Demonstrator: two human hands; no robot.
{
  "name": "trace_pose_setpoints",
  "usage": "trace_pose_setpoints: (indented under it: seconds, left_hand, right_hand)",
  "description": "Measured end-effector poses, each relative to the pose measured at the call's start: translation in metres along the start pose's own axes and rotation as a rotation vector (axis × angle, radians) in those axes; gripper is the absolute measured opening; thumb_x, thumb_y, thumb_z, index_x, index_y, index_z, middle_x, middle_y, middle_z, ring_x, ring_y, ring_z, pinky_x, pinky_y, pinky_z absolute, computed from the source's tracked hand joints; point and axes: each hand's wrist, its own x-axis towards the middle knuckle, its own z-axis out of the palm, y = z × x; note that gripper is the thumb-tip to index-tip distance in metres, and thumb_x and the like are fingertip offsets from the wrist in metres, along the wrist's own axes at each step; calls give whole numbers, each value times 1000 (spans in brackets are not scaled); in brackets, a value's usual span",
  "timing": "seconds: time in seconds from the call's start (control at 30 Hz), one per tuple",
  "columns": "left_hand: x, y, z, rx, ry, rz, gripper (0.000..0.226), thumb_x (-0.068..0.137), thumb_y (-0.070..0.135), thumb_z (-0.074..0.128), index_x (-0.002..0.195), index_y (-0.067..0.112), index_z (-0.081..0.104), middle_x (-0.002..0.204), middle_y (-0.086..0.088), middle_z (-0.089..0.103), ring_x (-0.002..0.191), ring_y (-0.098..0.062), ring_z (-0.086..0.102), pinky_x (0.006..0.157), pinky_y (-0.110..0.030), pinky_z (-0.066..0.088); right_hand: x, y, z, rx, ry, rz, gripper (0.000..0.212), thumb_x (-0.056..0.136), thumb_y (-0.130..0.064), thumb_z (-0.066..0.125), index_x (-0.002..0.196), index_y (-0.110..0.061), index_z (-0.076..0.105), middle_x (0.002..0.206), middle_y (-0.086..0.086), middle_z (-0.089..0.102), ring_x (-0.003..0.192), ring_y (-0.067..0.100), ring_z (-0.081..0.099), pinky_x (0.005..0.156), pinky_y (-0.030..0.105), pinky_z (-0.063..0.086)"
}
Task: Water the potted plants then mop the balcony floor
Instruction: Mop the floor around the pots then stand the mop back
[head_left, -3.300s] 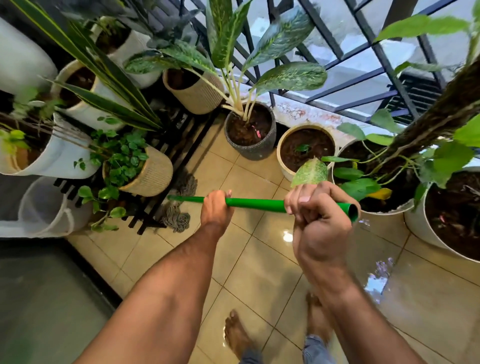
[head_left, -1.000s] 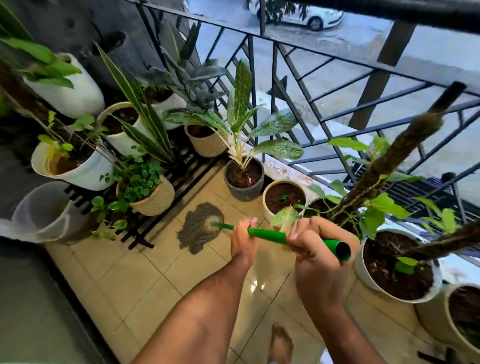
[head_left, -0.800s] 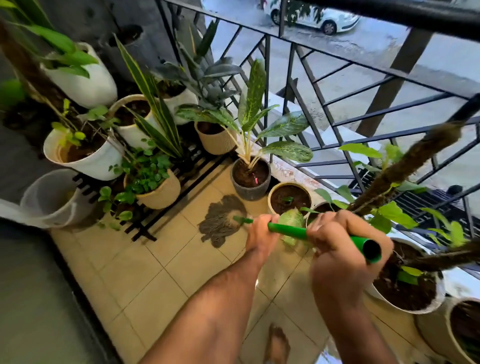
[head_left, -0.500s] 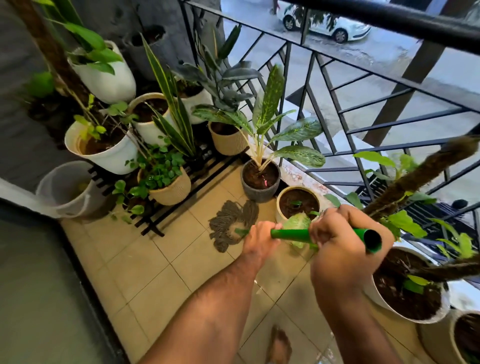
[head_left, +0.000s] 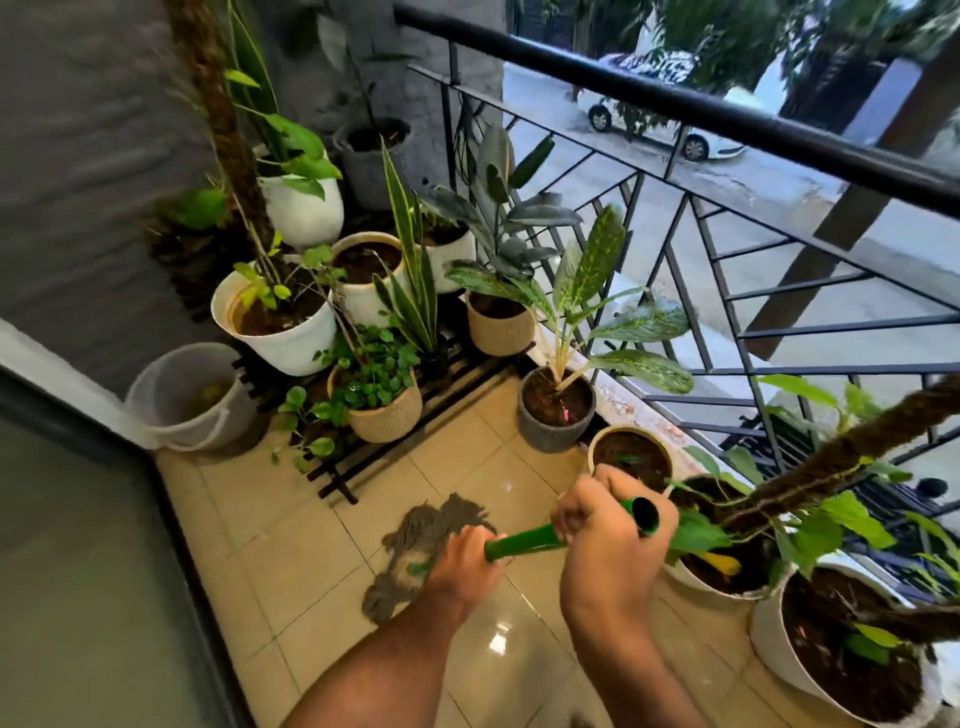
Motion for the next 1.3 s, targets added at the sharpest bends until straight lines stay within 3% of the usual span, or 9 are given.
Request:
trace_pose_setpoints:
  seconds: [0.1, 0.27, 0.37, 0.6, 0.7, 0.83, 0.93, 1.1, 1.3]
  left_hand:
    - [-2, -36, -19, 22, -18, -6, 22, 95, 36, 59, 112, 24, 65, 92, 13, 57, 74, 0, 52, 55, -12, 36]
    - [5, -93, -55, 70, -53, 14, 17, 97, 33, 57, 111, 26, 62, 92, 13, 52, 80, -3, 53, 59, -13, 36]
    - [11, -124, -76, 106, -39, 2, 16, 97, 33, 54, 109, 27, 63, 95, 11, 55, 86, -8, 55, 70, -21, 41]
    - [24, -173, -123, 84, 11, -46, 20, 96, 34, 51, 103, 25, 67, 107, 1, 69, 105, -21, 67, 80, -31, 49]
    - [26, -186, -139, 114, 1, -31, 21, 94, 33, 53, 109, 25, 66, 113, 1, 69, 111, -21, 65, 85, -31, 49]
    - [39, -211, -163, 153, -12, -47, 26, 96, 33, 51, 117, 24, 63, 122, -2, 65, 119, -23, 60, 97, -34, 48]
    - [52, -224, -182, 127, -33, -54, 31, 94, 28, 54, 124, 24, 61, 129, -2, 61, 125, -23, 55, 104, -37, 44]
    - [72, -255, -215, 59, -3, -121, 38, 96, 28, 55, 133, 18, 58, 138, -7, 57, 132, -27, 50, 109, -35, 38]
    - [97, -283, -252, 17, -1, -202, 27, 100, 33, 47, 108, 18, 69, 118, -9, 68, 117, -29, 61, 98, -37, 47]
  right_hand:
    - [-12, 3, 29, 19, -16, 36, 24, 57, -5, 54, 46, 4, 34, 51, 26, 26, 52, 23, 31, 47, 47, 22]
    - [-36, 17, 81, 43, -64, 63, 24, 60, -5, 53, 48, 5, 35, 49, 13, 30, 53, 19, 31, 49, 39, 27]
    - [-52, 23, 114, 18, -106, 33, 24, 62, -5, 54, 46, -1, 37, 47, 8, 32, 51, 16, 34, 46, 25, 32]
    - [-75, 31, 182, 46, -202, -17, 27, 64, 0, 54, 45, -10, 38, 46, -4, 34, 48, 9, 33, 45, 23, 31]
    - [-77, 34, 196, 39, -213, -14, 27, 65, -2, 54, 45, -13, 40, 48, 3, 35, 50, 13, 35, 46, 27, 32]
    - [-79, 37, 229, 43, -235, 7, 24, 64, -3, 54, 48, -3, 37, 53, 22, 32, 53, 23, 31, 51, 38, 27]
    - [-76, 40, 255, 78, -274, 0, 26, 64, -2, 53, 50, 4, 33, 54, 25, 29, 53, 32, 27, 50, 44, 24]
    - [-73, 46, 304, 148, -402, -25, 26, 65, 3, 52, 50, 5, 31, 52, 19, 26, 53, 29, 24, 48, 29, 24]
    - [-61, 60, 354, 241, -488, 8, 34, 68, -10, 59, 52, 3, 32, 54, 15, 27, 53, 13, 29, 49, 22, 28]
